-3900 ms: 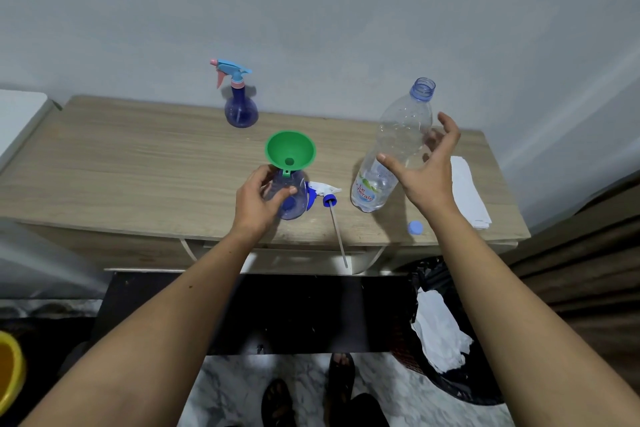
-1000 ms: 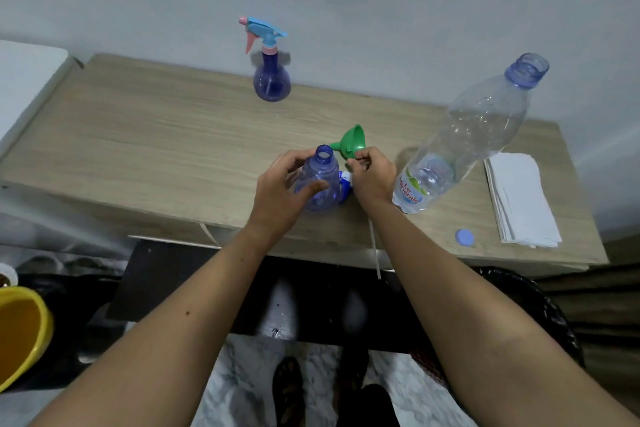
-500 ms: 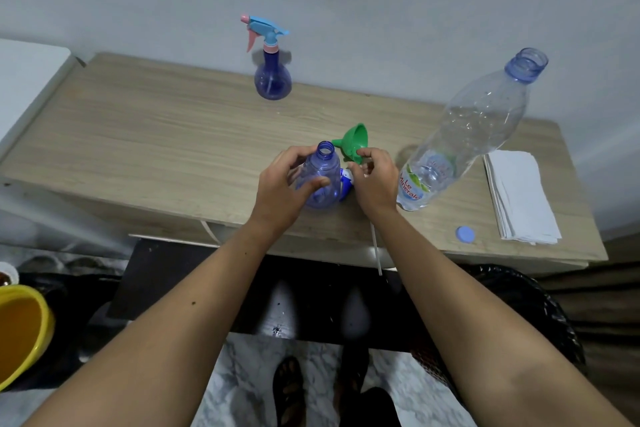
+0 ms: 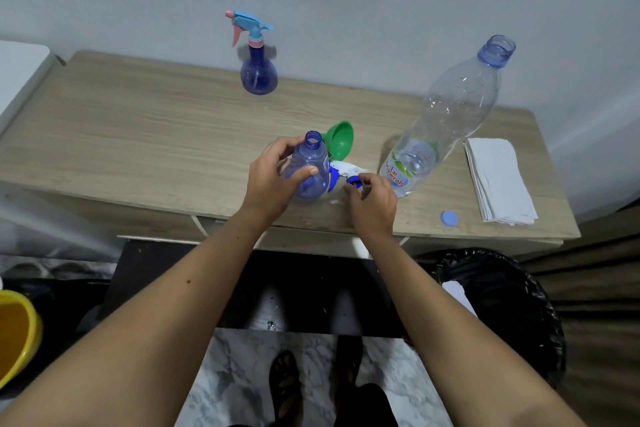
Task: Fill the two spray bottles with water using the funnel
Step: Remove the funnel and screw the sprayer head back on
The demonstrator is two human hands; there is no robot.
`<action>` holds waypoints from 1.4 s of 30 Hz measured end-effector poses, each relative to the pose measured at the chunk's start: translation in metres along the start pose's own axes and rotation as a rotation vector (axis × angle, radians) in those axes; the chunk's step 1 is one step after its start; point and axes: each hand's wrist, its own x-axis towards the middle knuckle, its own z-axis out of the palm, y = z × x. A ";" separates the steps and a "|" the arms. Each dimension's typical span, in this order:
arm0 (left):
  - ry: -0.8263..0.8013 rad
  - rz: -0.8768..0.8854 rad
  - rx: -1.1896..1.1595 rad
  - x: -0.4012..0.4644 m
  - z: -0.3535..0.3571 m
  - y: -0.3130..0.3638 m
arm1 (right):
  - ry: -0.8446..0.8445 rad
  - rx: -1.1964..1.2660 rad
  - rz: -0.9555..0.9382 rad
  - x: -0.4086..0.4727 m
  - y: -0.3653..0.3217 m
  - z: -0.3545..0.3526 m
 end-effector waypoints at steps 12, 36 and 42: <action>-0.008 0.001 -0.036 0.002 -0.001 -0.002 | -0.091 -0.068 0.128 0.008 -0.013 0.000; 0.009 0.037 -0.008 -0.001 -0.002 0.005 | -0.137 0.731 0.109 0.007 -0.108 -0.100; -0.002 0.038 -0.028 0.000 0.000 0.000 | -0.240 0.903 -0.083 0.019 -0.150 -0.112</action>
